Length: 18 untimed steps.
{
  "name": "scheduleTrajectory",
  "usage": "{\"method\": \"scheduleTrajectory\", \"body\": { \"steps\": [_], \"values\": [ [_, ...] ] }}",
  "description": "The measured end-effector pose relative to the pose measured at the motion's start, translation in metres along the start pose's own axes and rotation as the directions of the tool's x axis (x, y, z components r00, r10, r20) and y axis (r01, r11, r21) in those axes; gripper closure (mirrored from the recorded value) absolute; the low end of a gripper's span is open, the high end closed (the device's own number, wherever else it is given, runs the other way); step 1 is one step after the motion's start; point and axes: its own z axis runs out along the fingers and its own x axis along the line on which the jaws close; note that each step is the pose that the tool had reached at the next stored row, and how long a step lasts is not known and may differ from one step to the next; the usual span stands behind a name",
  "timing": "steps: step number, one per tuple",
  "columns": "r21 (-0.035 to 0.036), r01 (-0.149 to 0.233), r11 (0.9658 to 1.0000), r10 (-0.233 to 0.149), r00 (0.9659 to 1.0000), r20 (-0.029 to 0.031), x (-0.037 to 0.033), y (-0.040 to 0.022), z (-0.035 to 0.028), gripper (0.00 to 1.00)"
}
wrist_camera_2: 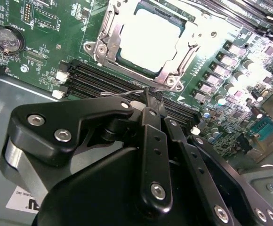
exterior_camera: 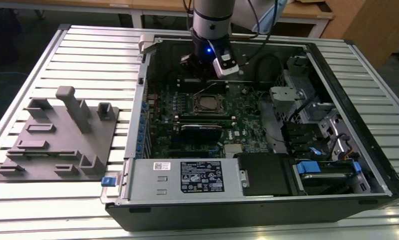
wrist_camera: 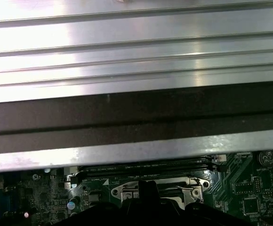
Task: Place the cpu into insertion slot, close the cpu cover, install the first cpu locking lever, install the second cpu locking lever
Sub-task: 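Install the first cpu locking lever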
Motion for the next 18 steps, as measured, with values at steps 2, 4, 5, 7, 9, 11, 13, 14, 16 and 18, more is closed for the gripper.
{"method": "scheduleTrajectory", "body": {
  "steps": [2, 4, 5, 7, 9, 11, 13, 14, 16, 18],
  "values": [
    [0.0000, 0.000, 1.0000, 0.000, 1.0000, 0.0000, -0.0012, 0.0003, 0.0004, 0.89],
    [0.0000, 0.000, 1.0000, 0.000, 1.0000, 0.0000, -0.0018, 0.0005, 0.0009, 0.89],
    [0.0000, 0.000, 1.0000, 0.000, 1.0000, 0.0000, -0.0020, 0.0007, 0.0011, 0.89],
    [0.0001, 0.000, 1.0000, 0.000, 1.0000, -0.0001, -0.0027, 0.0015, 0.0015, 0.89],
    [0.0000, 0.002, 1.0000, -0.002, 1.0000, -0.0001, -0.0033, 0.0019, 0.0020, 0.89],
    [0.0002, 0.013, 0.9999, -0.013, 0.9999, -0.0012, -0.0037, 0.0020, 0.0021, 0.89],
    [0.0001, 0.018, 0.9998, -0.018, 0.9998, -0.0016, -0.0038, 0.0020, 0.0023, 0.89],
    [0.0000, 0.018, 0.9998, -0.018, 0.9998, -0.0016, -0.0038, 0.0021, 0.0023, 0.89],
    [-0.0001, 0.019, 0.9998, -0.019, 0.9998, -0.0016, -0.0043, 0.0029, 0.0025, 0.89],
    [0.0000, 0.019, 0.9998, -0.019, 0.9998, -0.0017, -0.0048, 0.0035, 0.0024, 0.89]
  ]
}}
